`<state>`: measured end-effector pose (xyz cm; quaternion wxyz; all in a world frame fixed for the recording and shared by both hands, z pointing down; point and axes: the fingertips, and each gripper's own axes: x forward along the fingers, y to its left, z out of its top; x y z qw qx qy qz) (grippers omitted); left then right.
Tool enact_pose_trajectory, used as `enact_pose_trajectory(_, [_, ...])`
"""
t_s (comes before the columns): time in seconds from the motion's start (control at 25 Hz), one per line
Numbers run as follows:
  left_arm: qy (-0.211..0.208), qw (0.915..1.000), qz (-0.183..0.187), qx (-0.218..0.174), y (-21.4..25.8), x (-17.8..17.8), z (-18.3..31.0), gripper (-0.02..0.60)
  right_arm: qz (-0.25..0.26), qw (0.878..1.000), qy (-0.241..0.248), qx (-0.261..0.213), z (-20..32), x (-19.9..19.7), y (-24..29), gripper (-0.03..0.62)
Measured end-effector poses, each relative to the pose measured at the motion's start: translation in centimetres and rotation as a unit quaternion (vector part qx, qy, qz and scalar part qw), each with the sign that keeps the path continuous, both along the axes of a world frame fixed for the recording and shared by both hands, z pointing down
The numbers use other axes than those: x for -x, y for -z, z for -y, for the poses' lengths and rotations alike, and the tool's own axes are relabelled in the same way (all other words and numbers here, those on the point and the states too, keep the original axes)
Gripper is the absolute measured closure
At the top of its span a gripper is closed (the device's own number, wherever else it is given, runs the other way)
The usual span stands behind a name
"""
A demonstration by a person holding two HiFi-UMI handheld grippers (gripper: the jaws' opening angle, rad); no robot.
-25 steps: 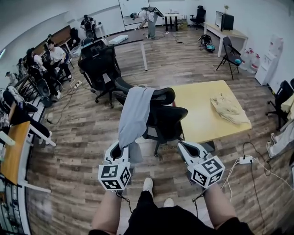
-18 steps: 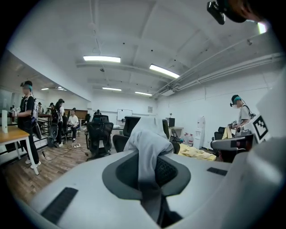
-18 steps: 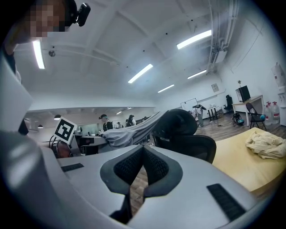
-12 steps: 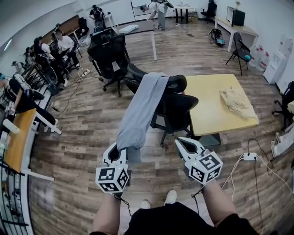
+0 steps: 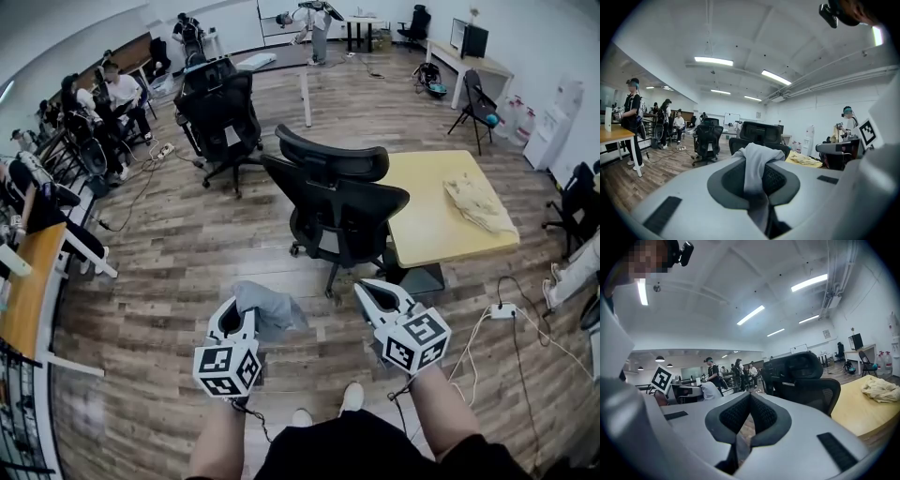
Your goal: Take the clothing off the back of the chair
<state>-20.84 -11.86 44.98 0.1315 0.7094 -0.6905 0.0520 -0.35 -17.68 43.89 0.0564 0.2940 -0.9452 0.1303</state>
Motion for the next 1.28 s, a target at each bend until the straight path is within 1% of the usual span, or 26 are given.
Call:
enact_pose_trajectory(0.2, [-0.025,0.9996,-0.009,-0.005,-0.2,1.1,-2.8,0.522,-0.012,1.0,-0.018,-0.005,-3.2,1.6,0.2,0.582])
enact_pose_trajectory(0.56, [-0.087,0.9958,-0.025,-0.014,-0.8,0.3,-7.3,0.522,-0.022,0.998,-0.051,-0.017,-9.0,3.0,0.7,0.582])
enact_pose_trajectory(0.76, [-0.132,0.9909,-0.024,-0.016,-1.3,-0.9,-9.2,0.522,-0.024,0.997,-0.077,-0.018,-11.5,3.1,0.0,0.582])
enact_pose_trajectory(0.92, [-0.159,0.987,-0.024,-0.011,-1.5,-1.5,-10.3,0.522,-0.023,0.995,-0.096,-0.011,-13.2,3.0,-0.5,0.582])
enact_pose_trajectory(1.28, [-0.183,0.9827,-0.024,-0.009,-1.6,-2.4,-12.0,0.522,-0.024,0.993,-0.117,-0.009,-15.4,2.2,-0.7,0.582])
